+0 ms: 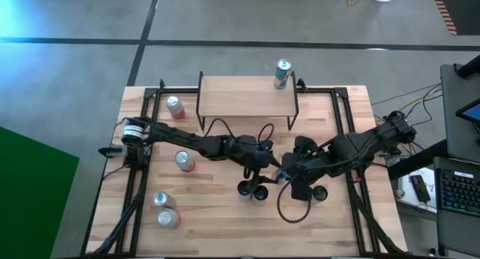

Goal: Place canned beverage on shelf
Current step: Put the right blue soda can on the shelf aligned with the other blue soda can

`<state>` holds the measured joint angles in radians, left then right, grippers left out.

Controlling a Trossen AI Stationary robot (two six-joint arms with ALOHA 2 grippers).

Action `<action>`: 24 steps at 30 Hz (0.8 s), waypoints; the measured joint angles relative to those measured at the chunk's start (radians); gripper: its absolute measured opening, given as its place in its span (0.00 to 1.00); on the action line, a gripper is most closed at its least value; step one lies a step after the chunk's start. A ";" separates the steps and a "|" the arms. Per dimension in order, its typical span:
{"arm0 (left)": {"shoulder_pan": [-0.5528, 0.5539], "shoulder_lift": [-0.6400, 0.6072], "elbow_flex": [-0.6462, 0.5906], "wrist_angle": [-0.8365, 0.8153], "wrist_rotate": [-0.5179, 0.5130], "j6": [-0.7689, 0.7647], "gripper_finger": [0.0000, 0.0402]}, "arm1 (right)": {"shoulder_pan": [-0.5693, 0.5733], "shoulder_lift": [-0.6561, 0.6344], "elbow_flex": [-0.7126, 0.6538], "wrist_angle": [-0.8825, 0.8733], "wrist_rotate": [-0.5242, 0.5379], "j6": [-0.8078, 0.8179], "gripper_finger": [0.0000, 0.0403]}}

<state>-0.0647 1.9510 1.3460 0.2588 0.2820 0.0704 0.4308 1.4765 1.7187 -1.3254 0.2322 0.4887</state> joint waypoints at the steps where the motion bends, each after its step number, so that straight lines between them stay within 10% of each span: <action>1: 0.000 0.003 0.003 0.002 0.012 0.002 0.66 | 0.006 0.000 0.000 0.007 0.000 -0.013 0.60; 24: 0.011 0.001 0.002 0.072 0.143 0.007 0.71 | 0.039 0.000 0.003 0.038 -0.006 -0.163 0.60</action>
<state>-0.0540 1.9515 1.3476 0.3313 0.4249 0.0774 0.4694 1.4765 1.7214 -1.2874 0.2259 0.3259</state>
